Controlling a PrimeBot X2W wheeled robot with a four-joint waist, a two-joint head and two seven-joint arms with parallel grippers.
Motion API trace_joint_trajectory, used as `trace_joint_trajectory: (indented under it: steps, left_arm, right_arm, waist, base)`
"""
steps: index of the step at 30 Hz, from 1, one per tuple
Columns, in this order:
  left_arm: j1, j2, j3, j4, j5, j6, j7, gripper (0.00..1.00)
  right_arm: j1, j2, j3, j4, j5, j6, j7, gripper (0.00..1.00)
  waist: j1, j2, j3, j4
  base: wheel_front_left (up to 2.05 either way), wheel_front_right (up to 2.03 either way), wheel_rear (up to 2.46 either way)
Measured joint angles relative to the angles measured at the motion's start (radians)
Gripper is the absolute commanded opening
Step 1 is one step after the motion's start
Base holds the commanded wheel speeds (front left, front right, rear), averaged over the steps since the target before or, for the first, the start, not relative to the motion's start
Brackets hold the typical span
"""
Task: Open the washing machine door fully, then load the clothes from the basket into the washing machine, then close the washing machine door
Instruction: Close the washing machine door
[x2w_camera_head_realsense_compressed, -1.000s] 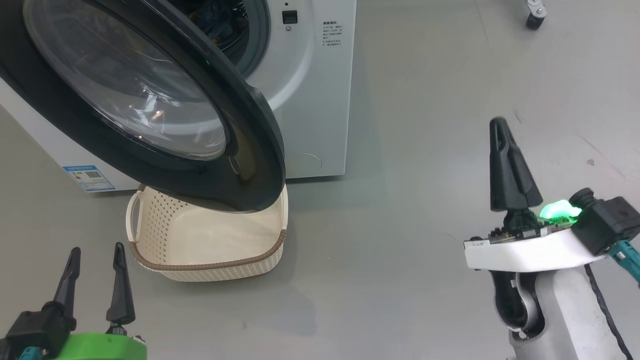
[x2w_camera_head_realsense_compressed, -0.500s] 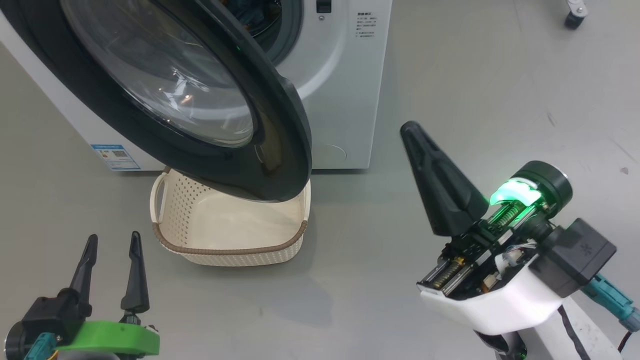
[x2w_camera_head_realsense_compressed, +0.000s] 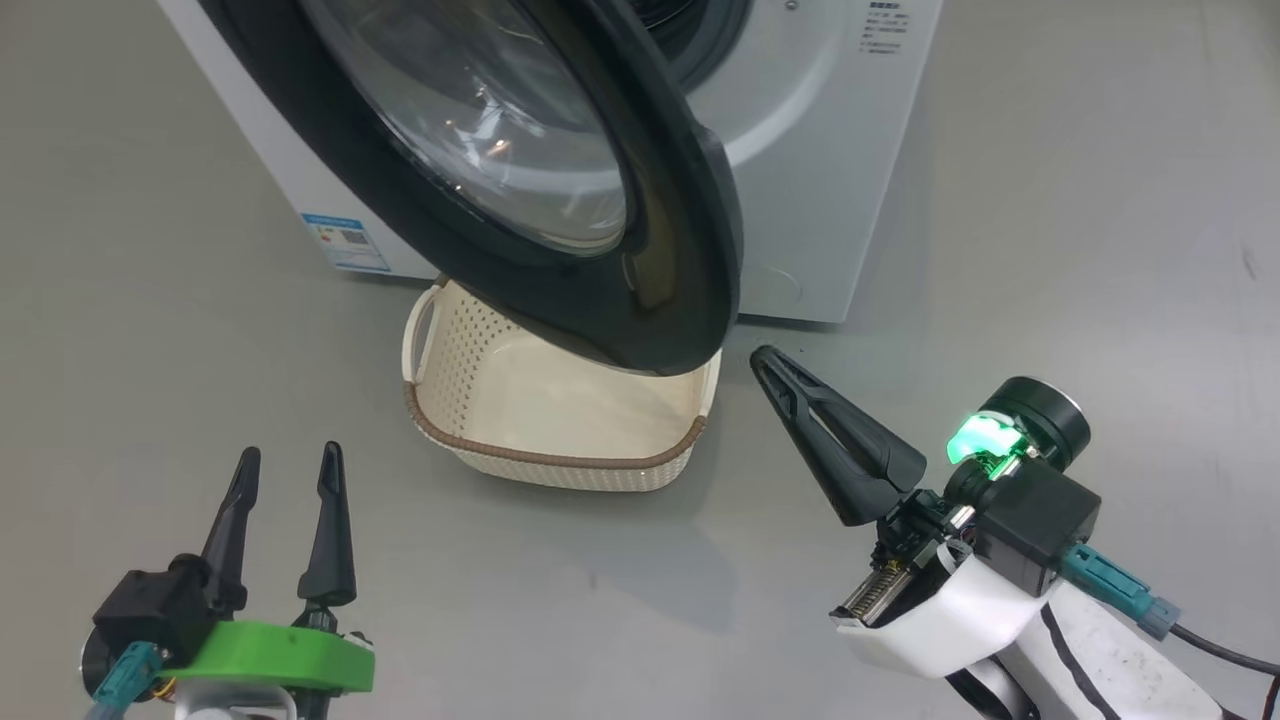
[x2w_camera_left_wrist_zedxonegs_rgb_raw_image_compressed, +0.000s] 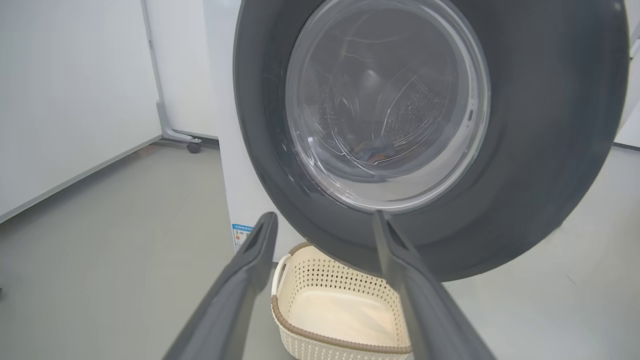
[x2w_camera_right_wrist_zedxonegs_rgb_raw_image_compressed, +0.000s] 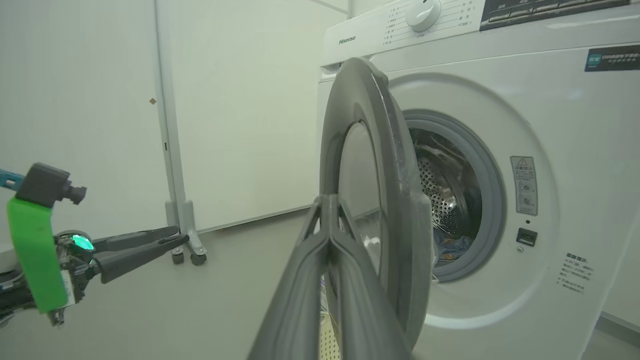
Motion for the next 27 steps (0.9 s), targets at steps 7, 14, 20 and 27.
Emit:
trace_joint_trajectory:
  steps: [7, 14, 20, 27]
  left_arm:
    - [-0.016, 0.000, -0.060, -0.014, -0.042, 0.000, 0.000, 1.00]
    - [-0.037, -0.001, -0.091, -0.035, -0.089, -0.001, 0.000, 1.00]
    - [-0.058, -0.002, -0.107, -0.044, -0.127, -0.001, 0.000, 1.00]
    - [-0.088, -0.007, -0.122, -0.050, -0.133, -0.001, 0.000, 1.00]
  right_arm:
    - [-0.023, -0.018, 0.013, 0.082, 0.023, 0.000, 0.000, 0.00]
    - [-0.100, -0.032, -0.003, 0.151, 0.038, 0.000, 0.017, 0.00]
    - [-0.182, -0.035, -0.041, 0.222, 0.043, 0.000, 0.035, 0.00]
    - [-0.260, -0.017, -0.098, 0.296, 0.051, -0.001, 0.038, 0.00]
  waist:
    - [0.0000, 0.0000, 0.042, 0.084]
    - [0.0000, 0.0000, 0.100, 0.162]
    - [0.0000, 0.0000, 0.160, 0.211]
    - [0.0000, 0.0000, 0.222, 0.254]
  base:
    - [0.00, 0.00, 0.00]
    - [0.00, 0.00, 0.00]
    - [0.00, 0.00, 0.00]
    - [0.00, 0.00, 0.00]
